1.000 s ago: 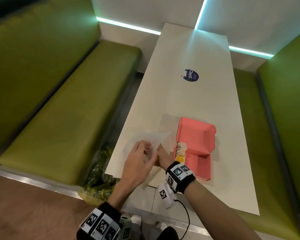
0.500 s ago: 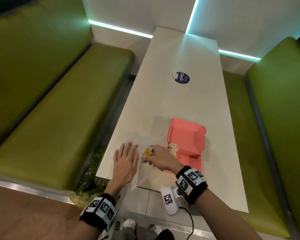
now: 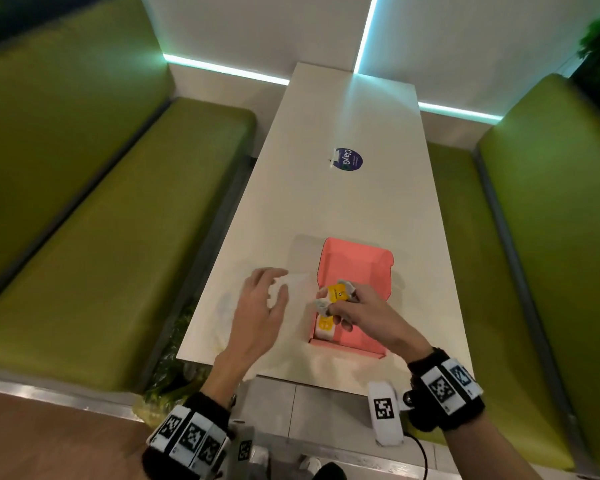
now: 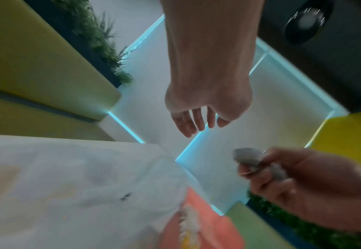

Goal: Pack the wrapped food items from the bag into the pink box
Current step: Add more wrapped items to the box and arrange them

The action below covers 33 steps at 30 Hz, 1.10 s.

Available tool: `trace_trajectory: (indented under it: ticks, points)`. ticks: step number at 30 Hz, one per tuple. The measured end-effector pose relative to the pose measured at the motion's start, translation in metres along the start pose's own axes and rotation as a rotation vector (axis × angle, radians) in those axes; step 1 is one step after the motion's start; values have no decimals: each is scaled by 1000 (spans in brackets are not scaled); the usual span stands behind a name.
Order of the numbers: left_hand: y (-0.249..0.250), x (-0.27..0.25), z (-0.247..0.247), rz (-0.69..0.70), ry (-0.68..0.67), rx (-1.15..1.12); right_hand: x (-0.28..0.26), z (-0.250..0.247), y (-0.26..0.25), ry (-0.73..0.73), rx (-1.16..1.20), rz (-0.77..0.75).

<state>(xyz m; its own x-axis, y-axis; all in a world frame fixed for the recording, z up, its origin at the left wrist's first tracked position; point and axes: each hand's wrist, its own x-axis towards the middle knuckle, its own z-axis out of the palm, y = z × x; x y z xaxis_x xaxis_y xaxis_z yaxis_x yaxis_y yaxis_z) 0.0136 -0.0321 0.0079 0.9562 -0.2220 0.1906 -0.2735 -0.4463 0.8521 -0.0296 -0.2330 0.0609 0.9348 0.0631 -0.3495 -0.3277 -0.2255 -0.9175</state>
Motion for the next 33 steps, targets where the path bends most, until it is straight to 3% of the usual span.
trace_trajectory:
  ticks: [4,7,10,14,26,33]
  points:
    - [45,3,14,79,-236,-169,-14,-9,8,43,150,-42]
    - [53,-1,31,48,-299,-212,-21,-12,11,66,353,-21]
    - [56,-9,42,24,-267,-219,-25,-15,14,75,525,10]
    - [64,-16,49,-70,-213,-312,-30,-21,28,188,491,-9]
    - [62,-22,66,-223,-195,-402,-31,-32,42,331,441,27]
    - [64,-21,65,-176,-204,-352,-28,-31,42,405,492,127]
